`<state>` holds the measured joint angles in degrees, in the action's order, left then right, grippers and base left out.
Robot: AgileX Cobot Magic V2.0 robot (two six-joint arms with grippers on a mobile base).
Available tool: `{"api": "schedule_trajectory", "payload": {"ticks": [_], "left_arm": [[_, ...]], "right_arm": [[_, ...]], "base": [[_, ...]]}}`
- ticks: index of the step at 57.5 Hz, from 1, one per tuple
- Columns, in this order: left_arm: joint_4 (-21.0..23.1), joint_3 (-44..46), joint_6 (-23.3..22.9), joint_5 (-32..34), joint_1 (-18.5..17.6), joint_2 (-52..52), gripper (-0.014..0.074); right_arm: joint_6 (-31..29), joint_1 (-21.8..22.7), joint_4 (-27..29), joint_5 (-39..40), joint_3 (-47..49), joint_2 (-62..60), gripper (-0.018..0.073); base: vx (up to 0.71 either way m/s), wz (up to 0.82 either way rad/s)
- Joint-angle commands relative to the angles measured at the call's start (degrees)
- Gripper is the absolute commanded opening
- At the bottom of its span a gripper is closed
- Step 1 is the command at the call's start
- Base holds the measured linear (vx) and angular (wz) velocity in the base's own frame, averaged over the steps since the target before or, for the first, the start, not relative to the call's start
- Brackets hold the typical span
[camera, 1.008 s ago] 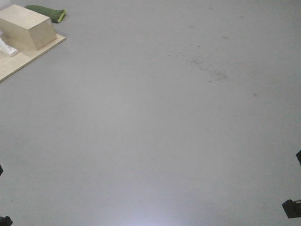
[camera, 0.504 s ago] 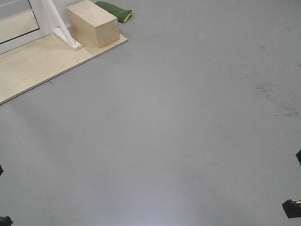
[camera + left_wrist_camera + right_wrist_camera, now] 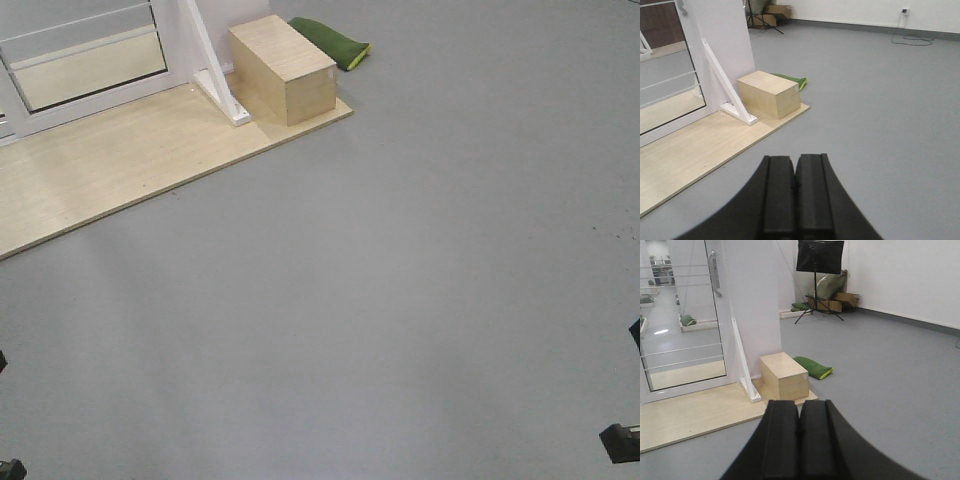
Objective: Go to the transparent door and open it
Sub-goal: 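Drive the base and turn toward the white-framed sliding glass door, then drive forward up to the glass door, stopping before its grey handle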
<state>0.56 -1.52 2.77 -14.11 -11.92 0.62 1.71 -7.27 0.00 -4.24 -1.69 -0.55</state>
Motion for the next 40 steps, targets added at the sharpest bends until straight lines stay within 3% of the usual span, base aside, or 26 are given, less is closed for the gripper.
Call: {"api": "schedule_trajectory", "payload": {"ticks": [1, 40], "left_arm": [[0.10, -1.45, -0.20, 5.08, -0.10, 0.75, 0.0001], [0.10, -1.45, -0.20, 5.08, -0.10, 0.75, 0.0001]], "right_arm": [[-0.18, 0.30, 0.00, 4.90, -0.80, -0.81, -0.0008], [-0.18, 0.30, 0.00, 4.90, -0.80, -0.81, -0.0008]], "base": [[0.46, 0.29], [0.51, 0.24]]}}
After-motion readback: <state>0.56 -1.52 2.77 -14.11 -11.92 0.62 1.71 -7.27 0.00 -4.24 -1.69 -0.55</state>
